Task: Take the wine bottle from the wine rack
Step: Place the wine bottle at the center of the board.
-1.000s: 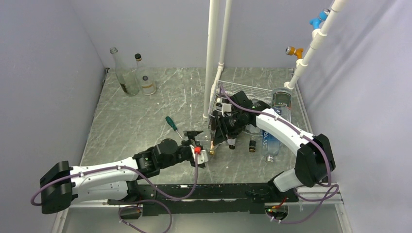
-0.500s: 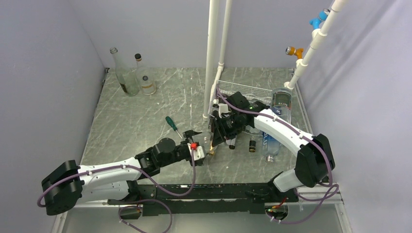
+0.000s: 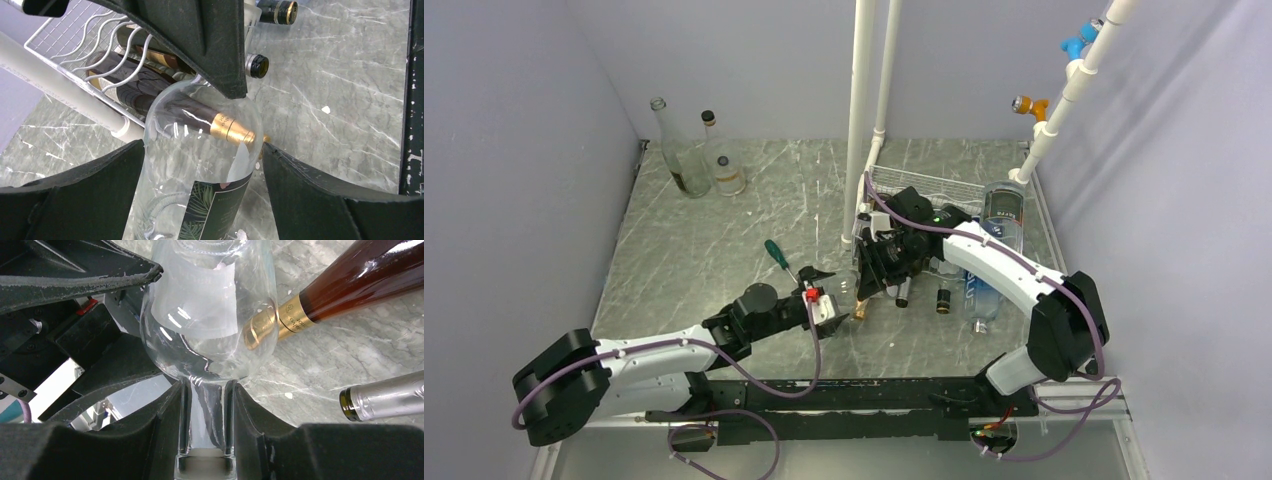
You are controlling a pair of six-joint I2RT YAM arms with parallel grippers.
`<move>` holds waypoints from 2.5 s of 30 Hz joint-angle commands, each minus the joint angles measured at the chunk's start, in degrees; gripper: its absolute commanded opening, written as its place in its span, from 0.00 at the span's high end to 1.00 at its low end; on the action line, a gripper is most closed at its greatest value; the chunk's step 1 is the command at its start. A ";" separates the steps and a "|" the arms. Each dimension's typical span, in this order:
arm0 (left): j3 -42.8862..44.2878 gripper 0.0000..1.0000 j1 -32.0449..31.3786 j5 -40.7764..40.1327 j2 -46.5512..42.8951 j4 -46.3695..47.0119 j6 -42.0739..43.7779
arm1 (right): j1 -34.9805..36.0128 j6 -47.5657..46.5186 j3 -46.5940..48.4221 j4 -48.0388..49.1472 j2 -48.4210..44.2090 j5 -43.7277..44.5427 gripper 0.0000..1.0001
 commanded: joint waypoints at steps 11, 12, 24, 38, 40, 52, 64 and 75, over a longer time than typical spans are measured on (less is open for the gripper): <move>-3.55 0.10 1.36 0.88 1.67 6.08 -4.35 | 0.45 -2.32 5.74 3.84 -1.88 -6.78 0.61; -3.81 0.10 1.29 0.54 1.65 6.38 -4.58 | 0.49 -2.41 5.95 3.68 -1.80 -6.74 0.62; -7.12 0.12 1.66 -1.79 2.51 11.83 -9.54 | 0.81 -3.18 10.37 1.65 -0.81 -7.26 0.59; -9.30 0.12 1.80 -1.71 2.92 15.44 -9.74 | 1.61 -5.38 11.77 0.91 -0.33 -7.14 0.46; -9.63 0.12 1.79 -1.68 2.89 15.73 -9.69 | 1.80 -5.87 12.30 0.58 -0.39 -7.14 0.44; -10.44 0.12 1.80 -1.93 1.58 15.90 -9.14 | 2.93 -8.36 14.81 -0.60 0.05 -7.46 0.39; -11.30 0.12 1.77 -3.29 -1.41 15.03 -10.01 | 3.45 -10.39 16.25 -1.18 -0.81 -9.26 0.28; -12.22 0.11 1.80 -5.30 -8.62 11.58 -12.40 | 2.85 -14.55 16.47 -2.01 -4.97 -8.55 0.20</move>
